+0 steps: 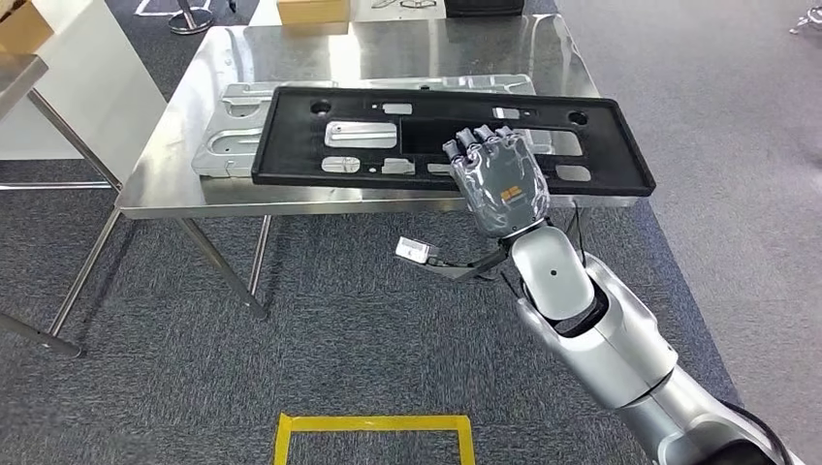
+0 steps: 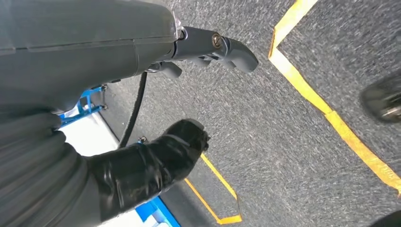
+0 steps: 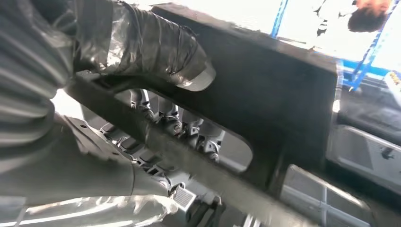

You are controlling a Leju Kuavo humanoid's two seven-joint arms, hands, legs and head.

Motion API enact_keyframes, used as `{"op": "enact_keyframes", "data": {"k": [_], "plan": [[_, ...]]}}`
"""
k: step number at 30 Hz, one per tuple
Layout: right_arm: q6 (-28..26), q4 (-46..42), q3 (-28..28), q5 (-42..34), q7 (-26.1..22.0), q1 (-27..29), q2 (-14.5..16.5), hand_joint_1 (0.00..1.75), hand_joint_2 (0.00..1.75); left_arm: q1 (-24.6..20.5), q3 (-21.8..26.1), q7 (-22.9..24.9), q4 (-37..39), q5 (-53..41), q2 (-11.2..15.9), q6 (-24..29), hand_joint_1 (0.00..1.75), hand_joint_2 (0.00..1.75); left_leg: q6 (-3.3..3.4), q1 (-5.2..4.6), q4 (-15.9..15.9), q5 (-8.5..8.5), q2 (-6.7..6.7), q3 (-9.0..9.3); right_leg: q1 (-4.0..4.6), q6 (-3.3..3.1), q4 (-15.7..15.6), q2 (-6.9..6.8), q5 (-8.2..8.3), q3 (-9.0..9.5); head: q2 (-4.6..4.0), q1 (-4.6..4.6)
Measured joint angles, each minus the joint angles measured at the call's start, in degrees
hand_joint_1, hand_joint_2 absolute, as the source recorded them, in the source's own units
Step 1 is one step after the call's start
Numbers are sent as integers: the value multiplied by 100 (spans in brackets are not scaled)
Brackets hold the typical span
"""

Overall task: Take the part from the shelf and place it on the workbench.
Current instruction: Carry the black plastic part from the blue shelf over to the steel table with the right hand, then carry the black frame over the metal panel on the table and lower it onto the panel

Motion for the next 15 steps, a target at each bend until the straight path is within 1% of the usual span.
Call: {"op": "enact_keyframes", "data": {"k": [1, 2, 3, 4, 5, 6, 7, 8, 9, 10, 11, 12, 13, 14, 15], "plan": [[2, 6, 12, 0, 1, 0, 4, 175, 175, 9, 0, 1, 0, 0, 1, 0, 0, 175, 12, 1, -348, 282, 2, 45, 1, 13, 0, 3, -73, 71, 0, 0], [2, 14, 27, 0, 1, -3, 9, 175, 175, 20, -1, 2, 0, 0, 3, 0, 0, 175, 34, -6, -734, 655, 5, 85, 10, 33, 19, 7, -145, 142, 0, 0], [1, 21, 42, 0, 2, -8, 16, 175, 175, 23, -1, 2, 0, 0, 6, 0, 0, 175, 67, -17, -1026, 953, 9, 128, 20, 62, 31, 17, -215, 181, 0, 0], [1, 29, 54, 0, 2, -9, 22, 175, 175, 22, -2, 3, 0, 0, 9, 0, 0, 175, 103, -32, -1202, 1165, 8, 152, 27, 97, 38, 26, -279, 205, 0, -1], [1, 37, 64, 0, 2, -10, 27, 175, 175, 19, -2, 4, 0, 0, 12, -1, 0, 175, 142, -40, -1275, 1233, 8, 161, 35, 130, 69, 35, -318, 235, 0, 2], [1, 39, 69, 0, 2, -13, 32, 175, 175, 9, -3, 4, 0, 0, 15, -1, 0, 175, 180, -41, -1270, 1203, 7, 201, 36, 160, 91, 41, -333, 243, 0, 4], [2, 42, 70, 0, 1, -15, 33, 175, 175, 4, -4, 2, 0, 0, 16, -1, 0, 175, 210, -34, -1287, 1197, 3, 248, 31, 182, 183, 37, -322, 226, 0, 6], [2, 42, 71, 0, 2, -23, 35, 175, 175, 1, -7, 1, 0, 0, 17, -1, 0, 175, 245, -23, -1302, 1170, 4, 302, 28, 205, 369, 33, -288, 148, 0, 9], [2, 42, 72, 0, 2, -34, 36, 175, 175, -5, -10, -1, 0, 0, 20, 0, 0, 175, 276, -18, -1308, 1138, 5, 362, 22, 230, 622, 27, -274, 5, 0, 8], [2, 43, 72, 0, 2, -36, 37, 175, 175, -10, -14, -3, 0, 0, 22, 1, 0, 175, 301, -13, -1314, 1093, 4, 421, 11, 260, 976, 18, -323, -221, 0, 9], [3, 45, 72, 0, 2, -35, 37, 175, 175, -14, -16, -5, 0, 0, 25, 2, 0, 175, 319, -13, -1314, 1039, 2, 476, 4, 288, 1334, 12, -447, -474, 0, 9], [4, 48, 72, 0, 2, -30, 37, 175, 175, -18, -17, -7, 0, 0, 27, 2, 0, 175, 324, -13, -1313, 980, -3, 536, -6, 307, 1621, 8, -626, -716, 0, 9], [6, 51, 75, 0, 1, -22, 37, 175, 175, -24, -18, -10, 0, 0, 28, 3, 0, 175, 323, -13, -1311, 914, -10, 607, -14, 319, 1794, 4, -806, -914, 0, 9], [9, 53, 83, -1, 0, -18, 37, 175, 175, -28, -19, -13, 0, -1, 27, 3, 0, 175, 320, -13, -1308, 848, -18, 687, -18, 318, 1787, 2, -903, -1022, 0, 9], [13, 53, 95, -1, 0, -17, 38, 175, 175, -30, -20, -15, 0, -1, 26, 4, 0, 175, 314, -13, -1306, 780, -24, 774, -17, 307, 1616, 1, -871, -1047, 0, 9]]}}
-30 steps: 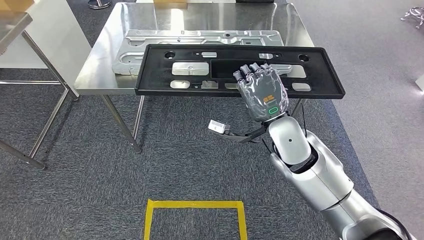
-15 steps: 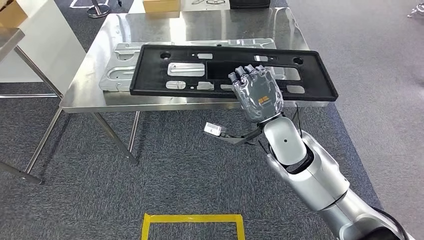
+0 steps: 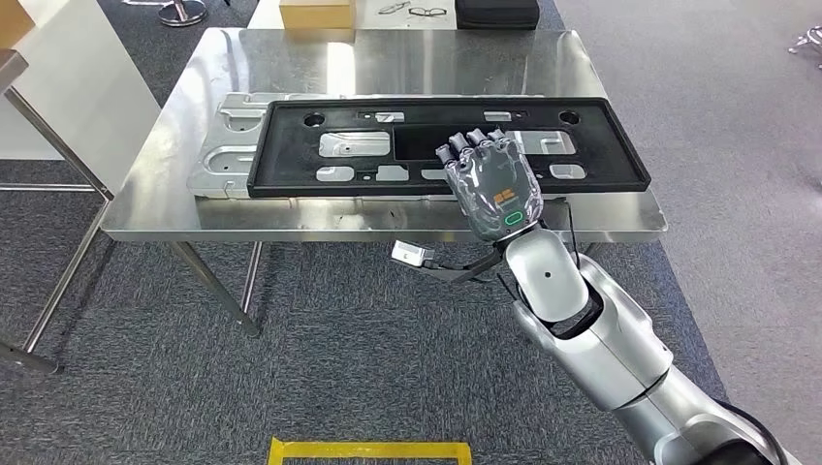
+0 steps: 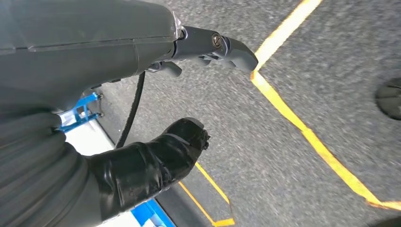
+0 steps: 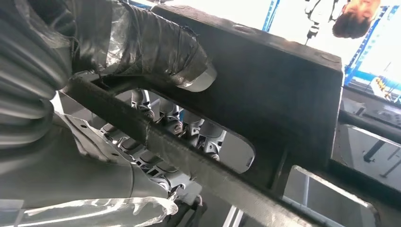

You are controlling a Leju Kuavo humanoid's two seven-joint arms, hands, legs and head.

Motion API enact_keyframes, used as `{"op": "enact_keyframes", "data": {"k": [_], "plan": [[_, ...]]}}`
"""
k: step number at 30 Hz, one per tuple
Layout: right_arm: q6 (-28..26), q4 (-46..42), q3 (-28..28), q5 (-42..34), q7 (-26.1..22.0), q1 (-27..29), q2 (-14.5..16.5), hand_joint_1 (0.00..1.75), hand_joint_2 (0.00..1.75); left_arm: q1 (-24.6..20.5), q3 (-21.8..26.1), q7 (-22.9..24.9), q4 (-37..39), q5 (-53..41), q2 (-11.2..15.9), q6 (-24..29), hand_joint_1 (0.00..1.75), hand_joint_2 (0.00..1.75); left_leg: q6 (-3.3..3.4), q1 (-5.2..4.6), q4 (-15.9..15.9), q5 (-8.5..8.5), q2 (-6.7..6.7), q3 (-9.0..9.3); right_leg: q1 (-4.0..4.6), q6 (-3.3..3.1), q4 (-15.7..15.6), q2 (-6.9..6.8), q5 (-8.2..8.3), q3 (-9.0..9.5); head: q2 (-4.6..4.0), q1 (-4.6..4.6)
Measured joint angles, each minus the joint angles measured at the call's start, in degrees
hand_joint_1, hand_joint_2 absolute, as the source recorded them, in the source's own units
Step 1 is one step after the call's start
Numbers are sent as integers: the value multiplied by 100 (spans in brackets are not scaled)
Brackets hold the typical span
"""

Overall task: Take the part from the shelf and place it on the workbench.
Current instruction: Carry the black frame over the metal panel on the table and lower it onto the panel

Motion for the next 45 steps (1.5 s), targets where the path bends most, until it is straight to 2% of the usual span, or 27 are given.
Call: {"op": "enact_keyframes", "data": {"k": [1, 4, 5, 7, 9, 11, 13, 14, 15, 16, 19, 20, 21, 23, 25, 26, 28, 29, 30, 31, 34, 35, 36, 39, 41, 43, 45], "plan": [[5, 1, 16, -1, 1, -2, 0, 175, 175, -2, -2, -3, 0, 0, -2, 1, 0, 175, -8, -1, 0, -72, -4, 96, 10, -26, -328, -1, 208, 46, 0, 0], [35, 19, 62, -15, 4, -14, 2, 175, 175, -7, -20, -13, 2, 1, -9, -2, 0, 175, -74, -6, -7, -268, -24, 292, 82, -154, -1328, 2, 1206, 254, 0, 1], [46, 27, 72, -23, 4, -19, 7, 175, 175, -17, -30, -18, 3, 1, -4, -3, 0, 175, -106, -8, -1, -299, -31, 322, 98, -193, -1457, 5, 1351, 288, 0, 2], [60, 38, 82, -34, 5, -25, 29, 175, 175, -40, -49, -29, 2, 0, 15, -5, 0, 175, -168, -9, 24, -309, -34, 354, 90, -256, -1522, 6, 1333, 388, 0, 3], [63, 46, 84, -38, 9, -34, 60, 175, 175, -46, -59, -40, 3, -1, 31, -10, 0, 175, -209, -2, 310, -282, -13, 246, 64, -322, -1598, 3, 1291, 539, 0, 2], [67, 58, 100, -41, 11, -42, 89, 175, 175, -51, -63, -46, 4, 0, 38, -17, 0, 175, -264, 12, 956, -413, 10, -138, 56, -364, -1642, 1, 1207, 683, 0, -2], [72, 81, 137, -43, 9, -33, 102, 175, 175, -48, -64, -49, 4, 1, 43, -21, 0, 175, -320, 21, 1486, -736, 20, -577, 56, -371, -1644, 2, 1085, 813, 0, -2], [74, 95, 157, -43, 8, -24, 103, 175, 175, -40, -68, -49, 4, 1, 43, -21, 0, 175, -333, 24, 1538, -849, 23, -704, 54, -367, -1643, 7, 1018, 890, 0, -2], [79, 108, 177, -43, 7, -17, 103, 175, 175, -30, -75, -49, 4, 1, 44, -21, 0, 175, -337, 28, 1414, -837, 25, -747, 52, -359, -1640, 14, 947, 979, 0, -2], [86, 117, 194, -46, 6, -12, 103, 175, 175, -18, -83, -49, 4, 1, 44, -20, 0, 175, -336, 33, 1133, -663, 27, -720, 50, -345, -1635, 20, 869, 1076, 0, -2], [109, 136, 237, -76, 8, -16, 103, 175, 175, 15, -102, -48, 4, 1, 44, -11, 0, 175, -289, 26, 191, 252, 32, -574, 59, -270, -1590, 31, 643, 1272, 0, -1], [117, 139, 249, -89, 8, -19, 104, 175, 175, 13, -105, -48, 4, 0, 44, -8, 0, 175, -253, 15, 70, 404, 32, -559, 64, -239, -1576, 35, 590, 1290, 0, -1], [125, 140, 262, -99, 9, -23, 106, 175, 175, 4, -107, -48, 4, 0, 45, -5, 0, 175, -212, -1, 45, 417, 33, -553, 69, -208, -1552, 41, 564, 1298, 0, -2], [133, 138, 278, -111, 8, -25, 109, 175, 175, -10, -110, -47, 4, -1, 50, -2, 0, 175, -138, 5, 25, 378, 33, -488, 61, -149, -1366, 41, 609, 1199, 0, -3], [133, 138, 289, -116, 10, -24, 107, 175, 175, -9, -115, -47, 4, -2, 58, 1, 0, 175, -72, 19, -3, 310, 36, -391, 43, -81, -787, 22, 685, 837, 0, -3], [133, 140, 294, -117, 10, -18, 103, 175, 175, -7, -118, -49, 4, -1, 60, 2, 0, 175, -47, 22, -12, 262, 36, -334, 29, -46, -408, 12, 629, 566, 0, -3], [137, 143, 306, -117, 11, -1, 92, 175, 175, -9, -123, -49, 4, -1, 61, 4, 0, 175, -31, 22, -13, 146, 31, -207, 7, -5, 150, 4, 299, 84, 0, -3], [140, 145, 314, -119, 11, 11, 88, 175, 175, -10, -126, -49, 4, -1, 61, 5, 0, 175, -31, 22, -11, 80, 25, -128, 0, -2, 231, 2, 153, -68, 0, -4], [147, 147, 322, -120, 11, 19, 86, 175, 175, -10, -130, -48, 4, -1, 60, 6, 0, 175, -33, 22, -10, 13, 21, -40, -2, -13, 140, 2, 123, -131, 0, -4], [157, 149, 328, -121, 11, 23, 85, 175, 175, -10, -132, -48, 4, -1, 58, 6, 0, 175, -38, 22, -8, -57, 18, 55, 1, -35, -113, 1, 248, -112, 0, -3], [196, 170, 338, -132, 16, 22, 80, 175, 175, -16, -138, -45, 5, -1, 46, 6, 0, 175, -90, 11, -5, -257, 10, 273, 57, -145, -1177, -6, 1135, 120, 0, -3], [208, 181, 341, -138, 16, 22, 77, 175, 175, -23, -140, -43, 6, -1, 45, 7, 0, 175, -123, 7, -20, -309, 3, 302, 80, -181, -1364, -9, 1320, 175, 0, -3], [218, 191, 344, -148, 17, 23, 74, 175, 175, -32, -141, -40, 7, -1, 44, 9, 0, 175, -160, 0, -10, -328, -1, 332, 91, -211, -1461, -7, 1393, 209, 0, -4], [226, 210, 344, -180, 20, 25, 74, 175, 175, -45, -142, -34, 7, -1, 54, 11, 0, 175, -243, 5, 181, -275, 12, 328, 64, -293, -1554, 0, 1367, 395, 0, -7], [230, 228, 345, -200, 21, 25, 78, 175, 175, -51, -142, -30, 7, -1, 55, 12, 0, 175, -286, 19, 747, -305, 26, 4, 49, -348, -1598, -1, 1306, 529, 0, -8], [241, 244, 348, -222, 19, 41, 79, 175, 175, -55, -142, -23, 7, -2, 56, 13, 0, 175, -326, 22, 1394, -610, 29, -455, 55, -376, -1605, 1, 1200, 639, 0, -9], [273, 267, 350, -246, 15, 67, 79, 175, 175, -46, -142, -15, 7, -1, 57, 11, 0, 175, -344, 24, 1557, -935, 31, -720, 59, -374, -1601, 13, 1078, 777, 0, -9]]}}
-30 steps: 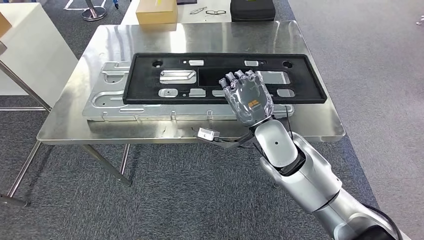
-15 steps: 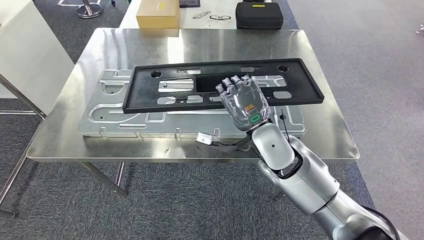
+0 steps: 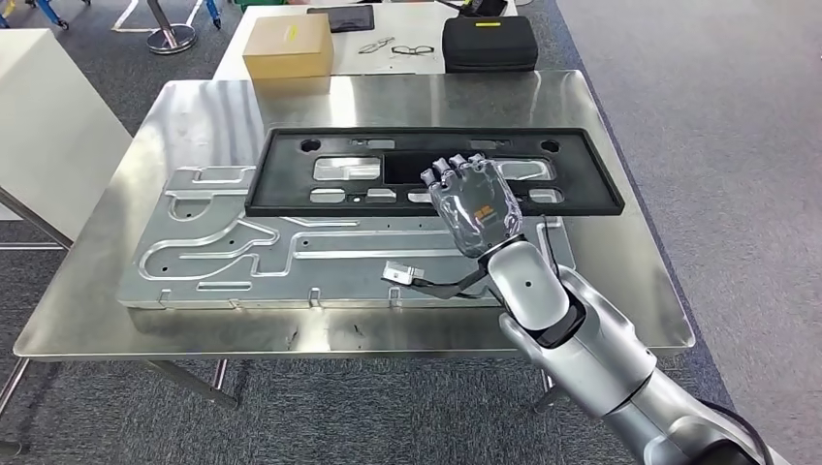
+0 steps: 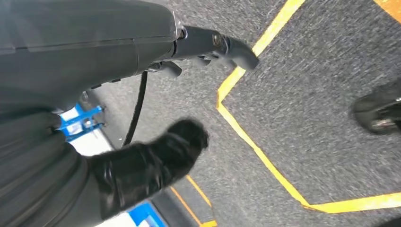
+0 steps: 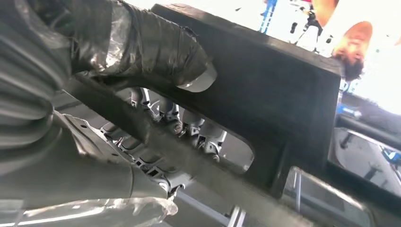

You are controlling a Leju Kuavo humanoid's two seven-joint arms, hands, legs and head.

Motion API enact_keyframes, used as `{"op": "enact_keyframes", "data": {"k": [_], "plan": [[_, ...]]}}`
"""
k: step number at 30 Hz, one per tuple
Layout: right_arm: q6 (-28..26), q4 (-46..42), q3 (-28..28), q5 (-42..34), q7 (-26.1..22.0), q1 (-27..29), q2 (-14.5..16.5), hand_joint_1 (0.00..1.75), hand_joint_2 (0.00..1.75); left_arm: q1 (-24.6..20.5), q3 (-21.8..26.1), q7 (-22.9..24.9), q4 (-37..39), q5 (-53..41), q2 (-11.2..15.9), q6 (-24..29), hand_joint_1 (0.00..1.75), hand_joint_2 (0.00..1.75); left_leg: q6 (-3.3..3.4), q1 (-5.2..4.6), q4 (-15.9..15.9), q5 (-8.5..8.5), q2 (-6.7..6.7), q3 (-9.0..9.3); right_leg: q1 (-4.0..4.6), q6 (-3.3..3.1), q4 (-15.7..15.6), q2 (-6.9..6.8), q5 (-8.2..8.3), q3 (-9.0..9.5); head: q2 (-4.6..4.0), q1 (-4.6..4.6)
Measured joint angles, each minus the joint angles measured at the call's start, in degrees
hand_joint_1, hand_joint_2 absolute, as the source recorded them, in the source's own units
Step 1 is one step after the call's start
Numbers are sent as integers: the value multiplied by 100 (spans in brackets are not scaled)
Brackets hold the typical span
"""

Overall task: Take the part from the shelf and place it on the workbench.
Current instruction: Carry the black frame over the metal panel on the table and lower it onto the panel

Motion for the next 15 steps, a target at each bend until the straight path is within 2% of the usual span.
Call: {"op": "enact_keyframes", "data": {"k": [1, 2, 4, 5, 6, 9, 10, 11, 13, 14, 15], "plan": [[19, 15, 1, -16, -2, 9, 0, 175, 175, 6, 0, 3, 0, 0, 0, -2, 0, 175, 1, 1, -165, 23, 1, -18, 0, 6, 3, 7, -66, 83, 0, 0], [34, 31, 1, -30, -3, 13, 1, 175, 175, 11, 0, 3, 0, 0, 1, -4, 0, 175, 6, 2, -478, 225, 2, 34, 0, 17, 8, 12, -136, 171, 0, 0], [56, 63, 2, -54, -1, 16, 5, 175, 175, 20, -1, 5, 0, 0, 2, -5, 0, 175, 41, -10, -1204, 888, 9, 184, 8, 57, 32, 20, -278, 303, 0, 1], [65, 78, 3, -61, 1, 11, 8, 175, 175, 17, -1, 7, 0, 0, 5, -5, 0, 175, 72, -25, -1424, 1115, 12, 242, 15, 88, 47, 26, -345, 341, 0, 2], [70, 89, 3, -66, 2, 9, 9, 175, 175, 15, -2, 9, 0, 0, 8, -5, 0, 175, 111, -40, -1530, 1231, 15, 271, 21, 123, 67, 32, -391, 371, 0, 1], [69, 100, -2, -74, 1, -1, 12, 175, 175, -1, -2, 10, 1, -1, 13, -6, 0, 175, 228, -30, -1571, 1191, 20, 412, 26, 214, 167, 36, -457, 426, 0, -1], [68, 102, -3, -74, 1, -10, 11, 175, 175, -2, -2, 10, 1, -1, 14, -6, 0, 175, 263, -17, -1585, 1166, 22, 480, 19, 241, 334, 31, -481, 354, 0, 1], [67, 103, -4, -74, 2, -19, 11, 175, 175, -3, -2, 11, 1, -1, 16, -6, 0, 175, 289, -9, -1596, 1136, 22, 542, 6, 274, 605, 22, -532, 203, 0, 3], [68, 109, -4, -74, 3, -24, 11, 175, 175, -6, -2, 11, 0, -1, 20, -6, 0, 175, 322, -8, -1602, 1044, 16, 638, -32, 335, 1329, 7, -757, -294, 0, 3], [72, 115, -4, -75, 3, -16, 11, 175, 175, -8, -2, 11, 0, -1, 20, -6, 0, 175, 322, -8, -1601, 992, 10, 690, -49, 357, 1597, 2, -899, -534, 0, 3], [83, 127, -3, -76, 3, -7, 11, 175, 175, -10, -3, 11, 0, -1, 20, -7, 0, 175, 320, -8, -1599, 934, 3, 759, -61, 369, 1710, -4, -992, -704, 0, 3]]}}
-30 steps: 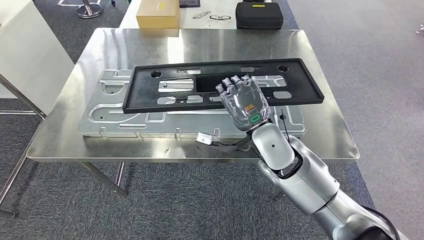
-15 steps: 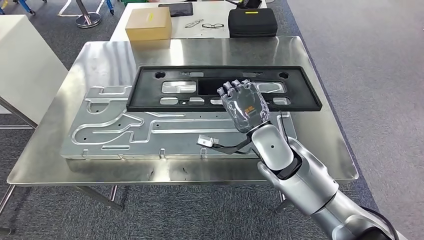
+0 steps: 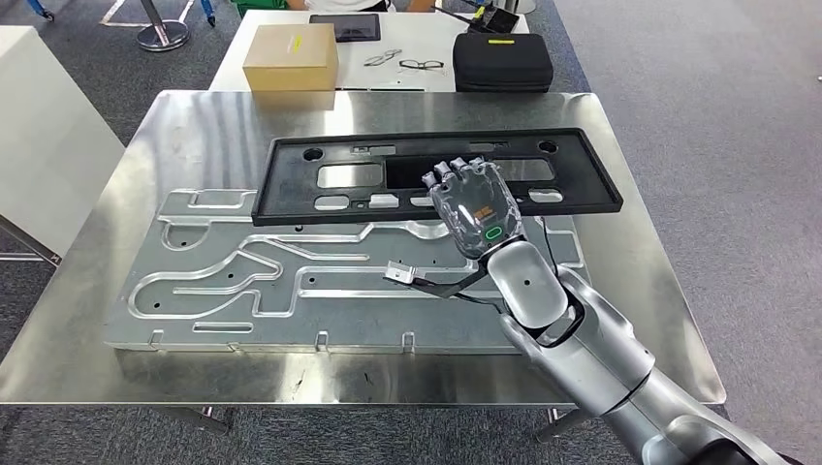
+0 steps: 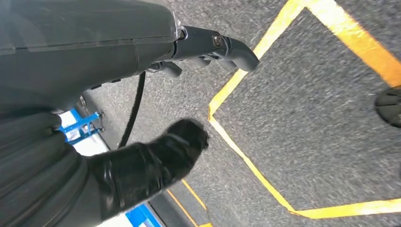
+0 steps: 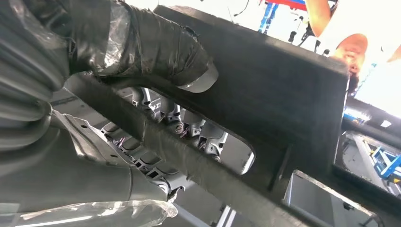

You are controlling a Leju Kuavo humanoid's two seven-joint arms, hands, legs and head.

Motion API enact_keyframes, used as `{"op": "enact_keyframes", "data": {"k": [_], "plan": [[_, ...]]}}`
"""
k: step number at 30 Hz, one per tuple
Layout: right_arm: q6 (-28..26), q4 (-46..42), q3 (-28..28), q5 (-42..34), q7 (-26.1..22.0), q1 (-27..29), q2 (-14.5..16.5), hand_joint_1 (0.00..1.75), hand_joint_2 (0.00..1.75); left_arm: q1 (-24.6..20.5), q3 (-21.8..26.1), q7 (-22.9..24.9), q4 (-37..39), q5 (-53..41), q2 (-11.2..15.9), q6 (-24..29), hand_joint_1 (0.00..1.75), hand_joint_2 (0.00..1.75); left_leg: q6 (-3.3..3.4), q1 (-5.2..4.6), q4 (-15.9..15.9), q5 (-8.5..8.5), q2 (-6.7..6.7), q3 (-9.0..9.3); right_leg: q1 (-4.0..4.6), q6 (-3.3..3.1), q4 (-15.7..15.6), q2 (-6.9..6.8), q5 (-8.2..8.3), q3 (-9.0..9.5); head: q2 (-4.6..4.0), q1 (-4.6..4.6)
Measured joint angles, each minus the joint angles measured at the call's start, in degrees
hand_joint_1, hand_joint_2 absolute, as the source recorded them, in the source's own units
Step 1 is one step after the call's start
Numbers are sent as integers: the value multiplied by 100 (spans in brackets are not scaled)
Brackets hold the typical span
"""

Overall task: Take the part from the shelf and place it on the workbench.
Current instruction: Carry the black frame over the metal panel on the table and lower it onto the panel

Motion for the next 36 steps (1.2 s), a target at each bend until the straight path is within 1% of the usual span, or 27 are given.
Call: {"op": "enact_keyframes", "data": {"k": [1, 2, 4, 5, 6, 7, 9, 10, 11, 12, 14, 15, 16, 17, 18, 19, 20, 21, 22, 23, 24, 26, 27, 30, 33, 34, 36], "plan": [[15, 16, 0, -5, 1, 3, 0, 175, 175, 1, -1, 2, 1, 0, -1, -1, 0, 175, -5, 0, 2, -61, -7, 83, -6, -1, -75, -5, 15, -78, 0, 0], [35, 40, -1, -12, 2, -3, 0, 175, 175, 1, -1, 4, 1, 0, -4, -1, 0, 175, -12, 0, 3, -128, -11, 175, -7, -18, -327, -8, 171, -73, 0, 0], [75, 122, -2, -38, 3, -22, 2, 175, 175, -3, -6, 13, 4, 0, -18, -2, 0, 175, -52, -2, 11, -266, -20, 325, 24, -92, -1064, -4, 831, 43, 0, -3], [98, 180, -2, -64, -2, -32, 15, 175, 175, -14, -10, 17, 5, 0, -27, -3, 0, 175, -86, -4, 16, -326, -31, 369, 47, -132, -1329, 0, 1104, 98, 0, 2], [119, 243, -3, -95, -10, -35, 36, 131, 131, -25, -16, 23, 7, 0, -31, -4, 0, 175, -124, -4, 13, -372, -40, 394, 68, -170, -1476, 2, 1294, 126, 0, 5], [139, 305, -4, -130, -19, -36, 60, 87, 87, -40, -22, 28, 9, 0, -33, -7, 0, 175, -160, -8, 16, -396, -49, 421, 82, -200, -1512, 4, 1344, 137, 0, 8], [169, 397, -7, -188, -45, -38, 123, 0, 0, -59, -27, 31, 9, 0, -27, -21, 0, 175, -211, -3, 14, -420, -47, 442, 68, -252, -1566, 1, 1328, 208, 0, 12], [180, 438, -8, -212, -62, -46, 153, 0, 0, -68, -28, 29, 10, 0, -27, -32, 0, 175, -232, 1, 107, -450, -36, 415, 56, -275, -1609, 3, 1314, 260, 0, 12], [198, 481, -7, -237, -83, -54, 184, 0, 0, -76, -28, 28, 10, 0, -25, -44, 0, 175, -256, 8, 288, -520, -24, 329, 42, -296, -1643, 4, 1301, 312, 0, 12], [220, 526, -4, -264, -99, -58, 209, 0, 0, -81, -28, 27, 11, 0, -22, -53, 0, 175, -281, 15, 581, -638, -14, 167, 36, -316, -1667, 3, 1283, 353, 0, 12], [258, 612, 7, -315, -116, -45, 238, 0, 0, -86, -28, 26, 11, 0, -14, -62, 0, 175, -327, 18, 1274, -924, -6, -282, 40, -345, -1667, 1, 1232, 393, 0, 13], [267, 645, 11, -329, -117, -34, 248, 0, 0, -81, -28, 27, 11, 0, -11, -64, 0, 175, -341, 19, 1495, -988, -6, -470, 43, -351, -1654, 3, 1200, 413, 0, 13], [270, 674, 15, -337, -118, -28, 258, 0, 0, -74, -28, 27, 11, 0, -8, -65, 0, 175, -348, 21, 1530, -932, -6, -570, 44, -352, -1635, 10, 1165, 437, 0, 13], [271, 698, 16, -340, -118, -27, 269, 0, 0, -68, -28, 28, 11, 0, -4, -66, 0, 175, -353, 26, 1363, -749, -5, -569, 40, -348, -1610, 19, 1126, 465, 0, 13], [274, 721, 18, -342, -118, -26, 281, 0, 0, -63, -28, 28, 11, 0, 1, -68, 0, 175, -358, 35, 1027, -471, -4, -484, 35, -337, -1579, 26, 1081, 499, 0, 13], [277, 740, 19, -346, -118, -26, 290, 0, 0, -63, -28, 29, 11, 0, 4, -68, 0, 175, -360, 40, 671, -239, -7, -372, 33, -319, -1551, 32, 1041, 529, 0, 13], [281, 758, 20, -356, -118, -31, 295, 0, 0, -70, -28, 29, 11, 0, 9, -68, 0, 131, -351, 35, 375, -115, -7, -288, 33, -298, -1522, 34, 1012, 543, 0, 13], [287, 774, 21, -371, -118, -37, 302, 0, 0, -76, -28, 29, 11, 0, 14, -68, 0, 87, -325, 22, 201, -39, -8, -235, 38, -274, -1500, 35, 992, 541, 0, 13], [295, 786, 22, -389, -119, -42, 307, 0, 0, -82, -28, 30, 11, 0, 18, -67, 0, 44, -289, 7, 154, -37, -9, -226, 44, -254, -1489, 37, 982, 532, 0, 13], [310, 799, 22, -409, -119, -47, 312, 0, 0, -87, -28, 32, 11, 0, 21, -68, 0, 0, -264, 1, 139, -18, -6, -228, 57, -267, -1476, 37, 975, 520, 0, 13], [330, 810, 22, -425, -119, -51, 316, 0, 0, -85, -29, 35, 11, 0, 24, -70, 0, 0, -248, 0, 141, 39, -8, -220, 66, -299, -1473, 37, 970, 516, 0, 14], [368, 834, 22, -450, -119, -59, 316, 0, 0, -82, -30, 41, 11, 0, 24, -78, 0, 0, -254, 2, 127, 68, -11, -218, 78, -377, -1475, 33, 968, 523, 0, 14], [378, 843, 22, -461, -119, -64, 316, 0, 0, -80, -30, 41, 11, 0, 24, -80, 0, 0, -252, -5, 127, 67, -15, -218, 76, -392, -1485, 32, 972, 528, 0, 14], [394, 857, 23, -490, -120, -72, 328, 0, 0, -82, -28, 41, 11, 0, 24, -83, 0, 0, -231, -14, 127, 63, -18, -220, 70, -382, -1514, 28, 980, 542, 0, 14], [396, 885, 23, -502, -119, -75, 341, 0, 0, -89, -29, 42, 11, 0, 24, -83, 0, 0, -211, -24, 129, 61, -17, -222, 61, -351, -1534, 29, 995, 549, 0, 14], [395, 896, 23, -507, -119, -75, 348, 0, 0, -90, -29, 42, 11, 0, 26, -83, 0, 0, -191, -38, 138, 57, -16, -226, 46, -311, -1547, 28, 1002, 552, 0, 14], [390, 915, 23, -518, -118, -76, 363, 0, 0, -91, -30, 43, 11, 0, 29, -81, 0, 0, -141, -66, 156, 48, -16, -236, 12, -197, -1568, 27, 1014, 556, 0, 14]]}}
